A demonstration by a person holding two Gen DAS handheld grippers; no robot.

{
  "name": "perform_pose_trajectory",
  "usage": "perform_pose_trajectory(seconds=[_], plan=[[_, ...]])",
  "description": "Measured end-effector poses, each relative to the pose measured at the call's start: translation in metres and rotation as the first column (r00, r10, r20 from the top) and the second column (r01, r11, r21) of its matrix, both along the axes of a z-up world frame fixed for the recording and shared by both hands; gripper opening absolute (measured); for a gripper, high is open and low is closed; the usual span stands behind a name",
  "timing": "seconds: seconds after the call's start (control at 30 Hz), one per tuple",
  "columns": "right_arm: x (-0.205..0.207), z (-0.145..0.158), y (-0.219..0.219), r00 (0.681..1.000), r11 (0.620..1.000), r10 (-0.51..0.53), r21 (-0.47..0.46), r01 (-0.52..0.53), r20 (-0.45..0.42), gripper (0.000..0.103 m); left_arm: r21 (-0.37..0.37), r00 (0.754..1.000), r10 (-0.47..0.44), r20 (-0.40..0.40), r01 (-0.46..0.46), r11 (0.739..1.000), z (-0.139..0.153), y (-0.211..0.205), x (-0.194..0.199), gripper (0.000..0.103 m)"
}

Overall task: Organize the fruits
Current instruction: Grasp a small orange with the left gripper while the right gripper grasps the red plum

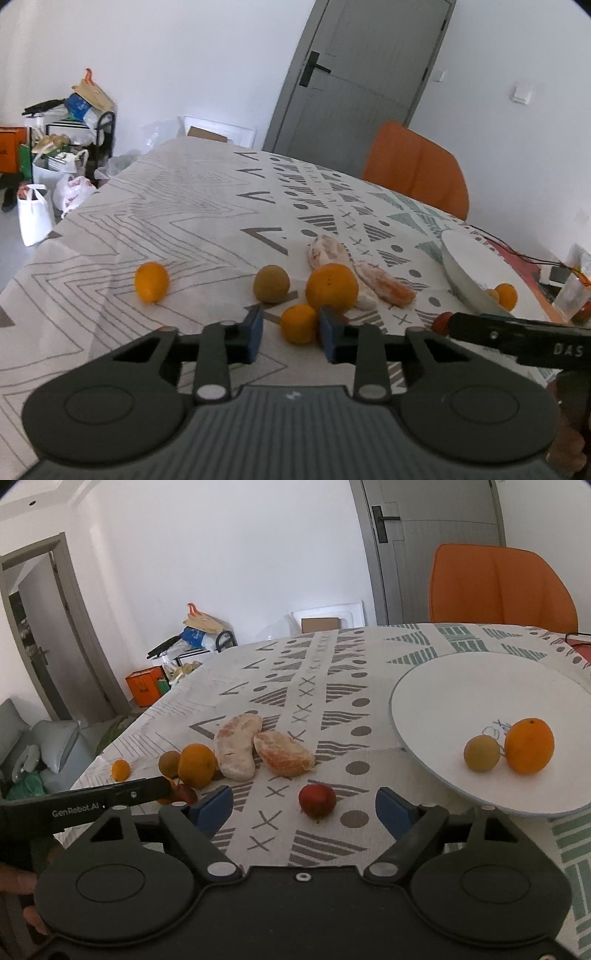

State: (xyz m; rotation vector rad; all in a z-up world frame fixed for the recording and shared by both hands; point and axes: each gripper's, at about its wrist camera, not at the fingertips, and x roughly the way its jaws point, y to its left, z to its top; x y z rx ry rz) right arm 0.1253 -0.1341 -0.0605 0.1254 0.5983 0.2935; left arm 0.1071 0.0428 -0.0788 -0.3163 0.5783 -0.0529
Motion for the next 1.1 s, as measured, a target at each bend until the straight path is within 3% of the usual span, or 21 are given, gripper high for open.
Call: perform_pose_trajectory(seconds=[0.2,0.3,0.4,0.43,0.47,0.7,1.1], plan=[[0.006,-0.004,0.004,1.000,1.000,0.001,-0.001,-0.001,-0.014,0.079,-0.002,1.000,-0.002,0.014,0.002,1.000,0.003,0.001,-0.005,0.021],[0.010,-0.007,0.004,1.000,1.000,-0.004,0.008,0.004,-0.018,0.072,-0.001,1.000,0.007,0.025,-0.007,1.000,0.008,0.003,-0.007,0.021],[0.016,-0.012,0.000,0.998,0.998,-0.050,0.032,0.051,-0.026,0.052,0.012,0.999,0.016,0.031,-0.016,1.000,0.011,0.004,-0.007,0.021],[0.018,-0.011,0.001,0.998,0.998,-0.054,0.029,0.055,-0.032,0.032,0.012,0.999,0.019,0.029,-0.019,1.000,0.012,0.003,-0.006,0.021],[0.019,-0.011,0.000,0.997,0.998,-0.056,0.037,0.058,-0.048,0.023,0.012,0.999,0.018,0.030,-0.019,1.000,0.014,0.002,-0.007,0.021],[-0.004,0.003,-0.004,0.999,0.998,-0.019,0.052,0.017,0.029,0.022,0.048,0.998,0.010,0.060,-0.013,0.999,0.030,-0.009,-0.006,0.021],[-0.021,0.029,-0.037,0.990,0.995,-0.064,0.086,0.054,0.126,0.022,0.110,0.993,-0.030,0.110,0.018,0.994,0.056,-0.041,-0.004,0.021]])
